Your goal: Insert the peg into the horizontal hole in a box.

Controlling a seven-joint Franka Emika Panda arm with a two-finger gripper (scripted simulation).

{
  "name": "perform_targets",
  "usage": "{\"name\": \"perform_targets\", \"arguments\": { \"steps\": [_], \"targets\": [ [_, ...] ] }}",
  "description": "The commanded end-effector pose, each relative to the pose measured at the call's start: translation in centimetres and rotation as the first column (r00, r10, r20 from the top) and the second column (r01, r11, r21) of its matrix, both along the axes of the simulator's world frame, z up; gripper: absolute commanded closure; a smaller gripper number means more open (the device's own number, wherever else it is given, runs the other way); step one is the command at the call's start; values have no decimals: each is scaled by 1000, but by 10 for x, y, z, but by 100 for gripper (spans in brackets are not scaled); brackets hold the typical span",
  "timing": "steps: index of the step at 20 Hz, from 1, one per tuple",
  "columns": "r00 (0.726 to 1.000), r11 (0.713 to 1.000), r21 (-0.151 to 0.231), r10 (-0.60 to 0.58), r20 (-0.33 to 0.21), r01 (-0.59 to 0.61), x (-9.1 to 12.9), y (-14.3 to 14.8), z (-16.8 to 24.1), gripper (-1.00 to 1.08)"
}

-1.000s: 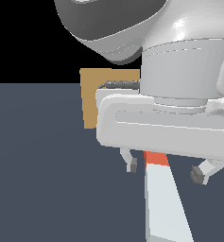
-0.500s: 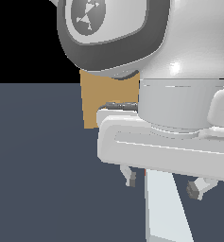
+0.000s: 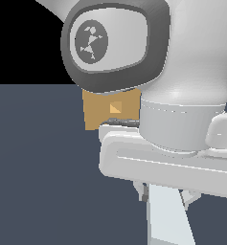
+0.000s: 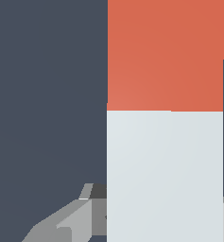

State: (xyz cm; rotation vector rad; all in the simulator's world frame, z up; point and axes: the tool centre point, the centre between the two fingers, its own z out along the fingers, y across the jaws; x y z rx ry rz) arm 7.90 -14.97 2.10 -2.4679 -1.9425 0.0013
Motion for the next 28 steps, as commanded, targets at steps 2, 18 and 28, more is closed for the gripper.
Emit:
{"name": "perform_targets", "arguments": {
  "steps": [2,18,28],
  "targets": [
    [1000,1000,0,0,1,0,1,0,1,108],
    [992,992,-1,124,1,-124,5,51,19,108],
    [916,916,-2,401,1,-401,-11,167,61,108]
  ]
}}
